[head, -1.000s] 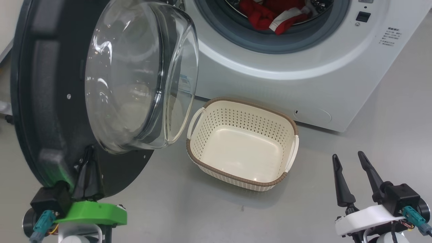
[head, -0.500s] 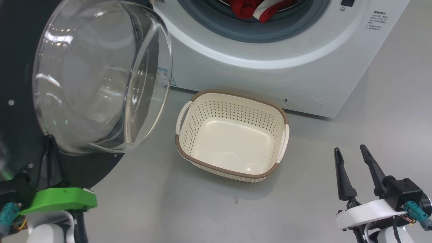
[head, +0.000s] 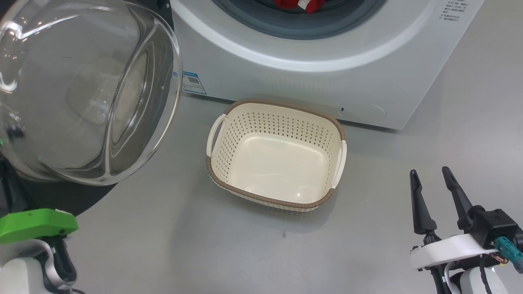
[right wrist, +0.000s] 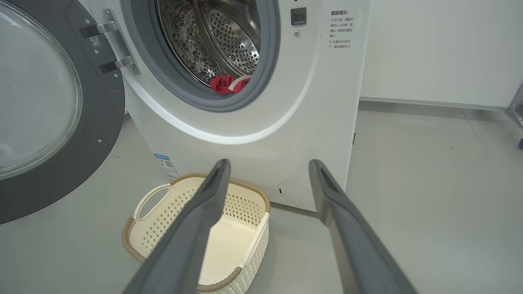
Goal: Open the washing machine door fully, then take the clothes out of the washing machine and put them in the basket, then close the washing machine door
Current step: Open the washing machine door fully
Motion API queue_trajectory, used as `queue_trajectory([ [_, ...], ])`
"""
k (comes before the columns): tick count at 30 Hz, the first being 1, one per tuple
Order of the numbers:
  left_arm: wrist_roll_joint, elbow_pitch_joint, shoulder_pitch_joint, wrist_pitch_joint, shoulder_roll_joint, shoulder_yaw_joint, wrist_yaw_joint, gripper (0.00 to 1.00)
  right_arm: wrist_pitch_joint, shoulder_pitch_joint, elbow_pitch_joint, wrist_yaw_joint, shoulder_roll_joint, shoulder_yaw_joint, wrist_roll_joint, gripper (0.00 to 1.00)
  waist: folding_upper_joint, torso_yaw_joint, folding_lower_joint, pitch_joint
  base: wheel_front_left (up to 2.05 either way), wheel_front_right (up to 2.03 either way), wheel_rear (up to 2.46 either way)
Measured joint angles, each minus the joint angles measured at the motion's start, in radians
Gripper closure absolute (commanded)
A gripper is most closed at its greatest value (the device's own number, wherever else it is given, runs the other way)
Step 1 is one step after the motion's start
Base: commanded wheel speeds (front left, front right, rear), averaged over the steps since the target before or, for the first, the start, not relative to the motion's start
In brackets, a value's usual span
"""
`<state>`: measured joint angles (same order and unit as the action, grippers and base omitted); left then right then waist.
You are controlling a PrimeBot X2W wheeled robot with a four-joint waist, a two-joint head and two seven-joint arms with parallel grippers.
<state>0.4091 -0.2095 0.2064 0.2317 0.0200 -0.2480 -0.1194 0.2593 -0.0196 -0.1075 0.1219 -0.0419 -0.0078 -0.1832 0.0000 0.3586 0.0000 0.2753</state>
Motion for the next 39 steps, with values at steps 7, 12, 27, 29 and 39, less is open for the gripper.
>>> queue_trajectory([
  [7, 0.0, -0.043, 0.037, 0.007, -0.002, -0.057, 0.0, 1.0, 0.0, 0.008, -0.002, 0.0, 0.0, 0.0, 0.002, 0.0, 0.0, -0.004, 0.0, 0.006, 0.0, 0.0, 0.0],
  [12, 0.0, -0.071, 0.061, 0.009, 0.0, -0.09, 0.0, 1.0, 0.0, 0.013, -0.003, 0.0, 0.0, 0.0, 0.003, 0.0, 0.0, -0.007, 0.0, 0.009, 0.0, 0.0, 0.0],
  [27, -0.029, -0.124, 0.084, 0.017, 0.005, -0.089, 0.0, 1.0, 0.0, 0.017, -0.014, 0.0, -0.001, 0.007, 0.006, 0.0, 0.0, -0.014, 0.0, -0.002, 0.0, 0.0, 0.0],
  [29, -0.033, -0.123, 0.083, 0.017, 0.005, -0.083, 0.0, 1.0, 0.0, 0.017, -0.014, 0.0, -0.001, 0.008, 0.006, 0.0, 0.0, -0.014, 0.0, -0.004, 0.0, 0.0, 0.0],
  [39, -0.083, -0.086, 0.036, 0.021, 0.003, -0.022, 0.0, 1.0, 0.0, 0.016, -0.026, 0.0, -0.001, 0.01, 0.006, 0.0, 0.0001, -0.014, 0.0, -0.033, 0.0, 0.0, 0.0],
])
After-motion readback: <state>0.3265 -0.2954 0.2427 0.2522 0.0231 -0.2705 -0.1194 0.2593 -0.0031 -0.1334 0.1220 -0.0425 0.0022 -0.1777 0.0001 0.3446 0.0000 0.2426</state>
